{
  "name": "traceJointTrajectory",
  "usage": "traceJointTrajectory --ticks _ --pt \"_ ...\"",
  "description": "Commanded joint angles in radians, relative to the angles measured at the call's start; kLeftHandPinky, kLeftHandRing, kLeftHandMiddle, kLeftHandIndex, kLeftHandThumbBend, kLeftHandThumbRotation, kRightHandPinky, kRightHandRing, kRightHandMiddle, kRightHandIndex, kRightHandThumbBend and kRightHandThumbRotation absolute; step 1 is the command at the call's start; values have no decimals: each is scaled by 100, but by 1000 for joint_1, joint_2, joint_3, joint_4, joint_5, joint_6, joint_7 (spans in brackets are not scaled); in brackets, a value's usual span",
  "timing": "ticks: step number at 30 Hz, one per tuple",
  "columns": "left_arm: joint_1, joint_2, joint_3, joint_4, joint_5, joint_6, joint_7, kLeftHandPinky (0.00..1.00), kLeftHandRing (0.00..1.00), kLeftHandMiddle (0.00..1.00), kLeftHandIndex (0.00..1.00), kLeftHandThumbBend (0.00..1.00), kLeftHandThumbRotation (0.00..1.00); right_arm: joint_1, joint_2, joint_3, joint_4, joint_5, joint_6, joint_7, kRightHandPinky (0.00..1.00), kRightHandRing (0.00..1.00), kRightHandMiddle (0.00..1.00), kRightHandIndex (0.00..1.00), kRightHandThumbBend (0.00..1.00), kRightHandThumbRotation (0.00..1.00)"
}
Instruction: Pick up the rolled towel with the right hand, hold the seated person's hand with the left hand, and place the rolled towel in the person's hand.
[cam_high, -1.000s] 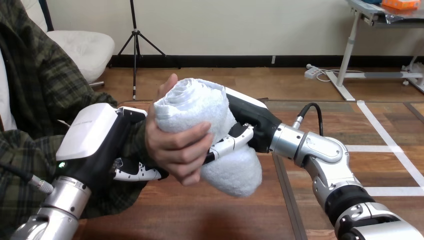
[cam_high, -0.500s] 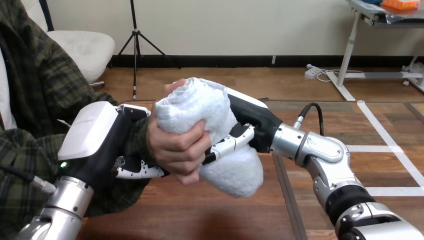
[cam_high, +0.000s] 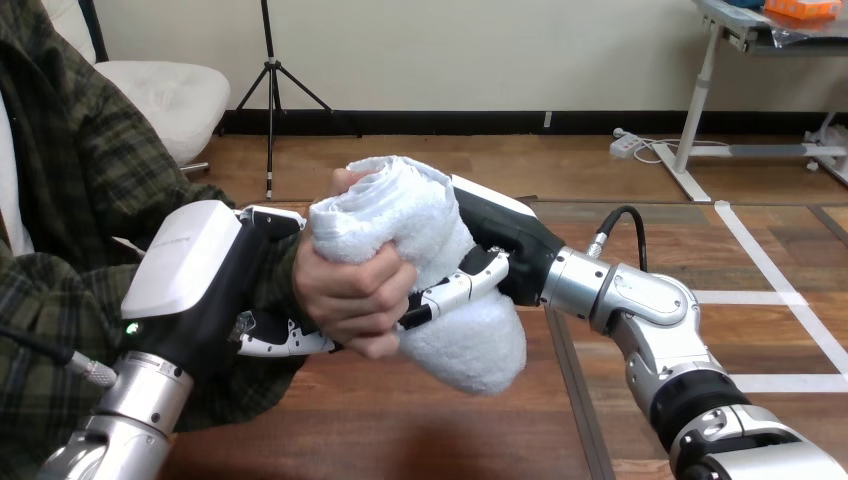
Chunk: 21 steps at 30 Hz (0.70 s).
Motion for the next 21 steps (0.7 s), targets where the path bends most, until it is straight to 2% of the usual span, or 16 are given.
traceJointTrajectory --ticks 1,10,21 --pt "-66 -34 -62 -26 -2 -44 -2 24 29 36 36 93 0 -67 18 7 -28 4 -23 18 14 20 29 37 84 0" --pt "-65 -35 -62 -30 -1 -32 -10 23 28 36 36 93 0 -66 15 6 -29 4 -26 17 15 20 29 38 83 0" --pt "-66 -29 -59 -14 1 -51 2 22 28 36 36 93 0 -66 15 5 -29 6 -27 21 15 20 29 37 83 0"
